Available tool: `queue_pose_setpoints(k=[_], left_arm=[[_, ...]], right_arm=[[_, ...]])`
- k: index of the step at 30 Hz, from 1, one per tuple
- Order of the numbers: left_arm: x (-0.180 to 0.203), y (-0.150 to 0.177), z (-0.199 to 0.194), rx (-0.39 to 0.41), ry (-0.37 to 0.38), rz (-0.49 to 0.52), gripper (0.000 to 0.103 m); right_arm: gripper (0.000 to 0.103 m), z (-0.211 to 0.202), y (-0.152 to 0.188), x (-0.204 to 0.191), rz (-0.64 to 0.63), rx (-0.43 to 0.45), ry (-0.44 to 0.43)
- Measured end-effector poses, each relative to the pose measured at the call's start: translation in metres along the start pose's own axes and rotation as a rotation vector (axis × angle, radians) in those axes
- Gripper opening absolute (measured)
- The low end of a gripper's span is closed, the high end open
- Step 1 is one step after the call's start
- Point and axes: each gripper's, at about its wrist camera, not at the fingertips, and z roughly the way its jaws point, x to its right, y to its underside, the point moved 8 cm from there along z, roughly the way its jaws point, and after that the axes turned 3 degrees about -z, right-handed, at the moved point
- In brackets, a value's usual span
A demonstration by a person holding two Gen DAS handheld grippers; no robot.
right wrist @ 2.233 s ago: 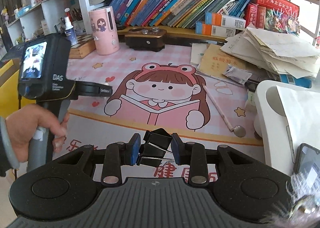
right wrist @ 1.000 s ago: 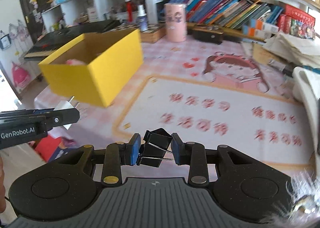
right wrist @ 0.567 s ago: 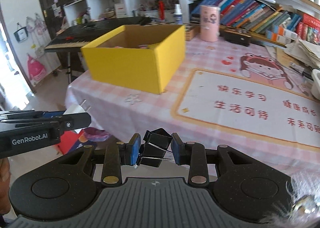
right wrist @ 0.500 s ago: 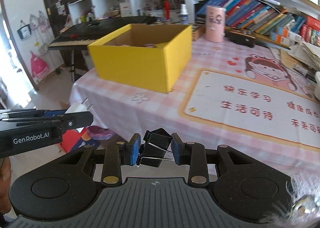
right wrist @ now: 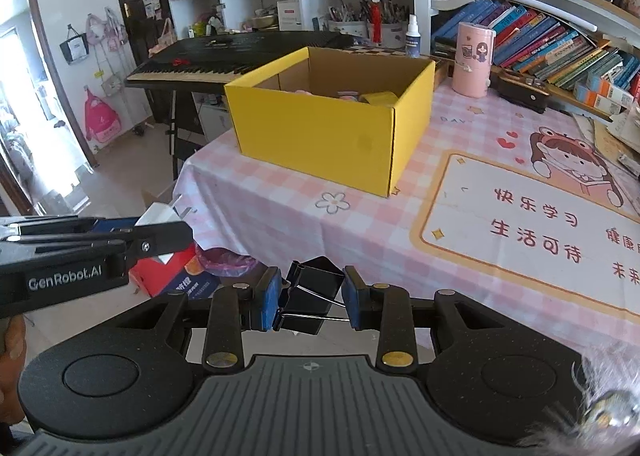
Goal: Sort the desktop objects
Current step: 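Carry the white plug with the left tool while the right tool carries the black clip to the box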
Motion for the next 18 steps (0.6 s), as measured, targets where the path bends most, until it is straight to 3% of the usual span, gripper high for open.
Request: queue_pose_setpoints(k=[9, 18], left_arm=[[-0.005, -0.015, 0.025, -0.021, -0.007, -0.016, 0.024], [0.007, -0.075, 0.054, 0.066, 0.005, 0.006, 0.024]], right_arm=[[0.031, 0.019, -0.007, 0.005, 0.006, -0.034, -0.012], [0.031, 0.037, -0.039, 0.037, 0.062, 0.009, 0.004]])
